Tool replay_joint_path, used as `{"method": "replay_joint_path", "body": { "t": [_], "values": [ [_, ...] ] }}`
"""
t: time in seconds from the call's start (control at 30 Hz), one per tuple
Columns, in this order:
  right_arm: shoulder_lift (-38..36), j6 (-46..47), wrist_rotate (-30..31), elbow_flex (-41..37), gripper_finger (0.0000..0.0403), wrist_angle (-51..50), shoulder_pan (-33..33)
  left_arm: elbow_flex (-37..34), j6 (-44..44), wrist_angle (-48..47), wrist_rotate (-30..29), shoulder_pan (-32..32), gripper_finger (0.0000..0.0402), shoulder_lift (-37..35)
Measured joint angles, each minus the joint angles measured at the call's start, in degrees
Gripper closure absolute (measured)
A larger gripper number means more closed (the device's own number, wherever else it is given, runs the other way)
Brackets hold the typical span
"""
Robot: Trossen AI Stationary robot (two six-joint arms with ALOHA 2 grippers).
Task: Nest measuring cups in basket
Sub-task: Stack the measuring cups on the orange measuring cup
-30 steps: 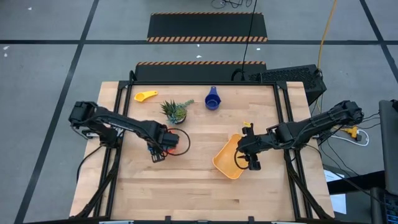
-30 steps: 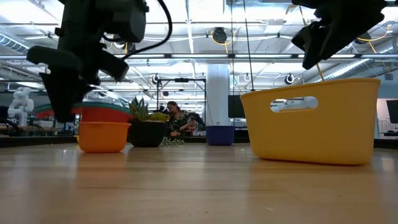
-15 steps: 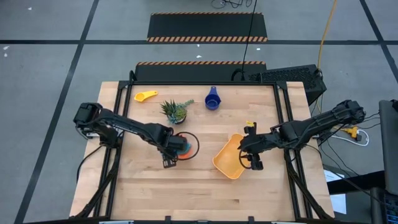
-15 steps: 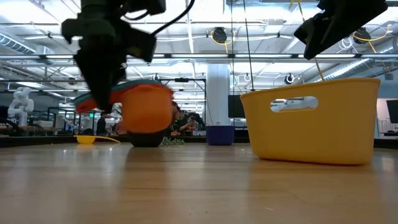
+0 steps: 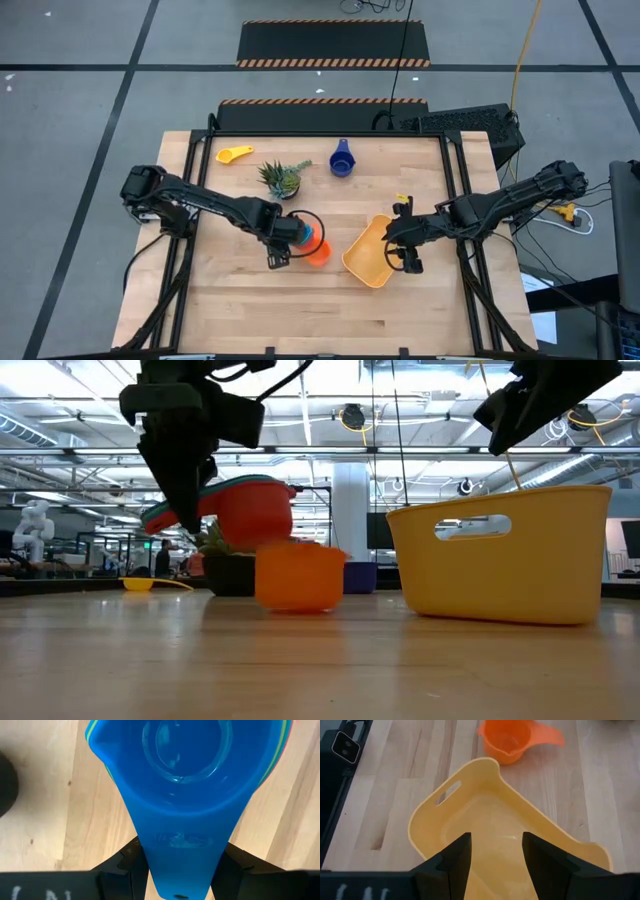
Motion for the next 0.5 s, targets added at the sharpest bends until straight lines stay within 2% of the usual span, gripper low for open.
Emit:
{"method": "replay_joint_path", "body": {
  "t": [0.13,0.3,0.5],
  "values": [
    [0.0,0.0,0.0,0.0,0.0234,-0.1,0.0,-0.1,3.2,0.7,-1.1,-0.1,0.0244,0.5],
    [0.0,-0.1,0.0,0.0,0.0234,-0.4,0.0,0.9,10.4,1.4,-5.4,-0.4,0.0244,0.4],
    [0.0,-0.4,0.0,0.0,0.0234,-1.2,0.0,1.8,32.8,2.2,-11.4,-3.9,0.0244,0.4]
  ]
}}
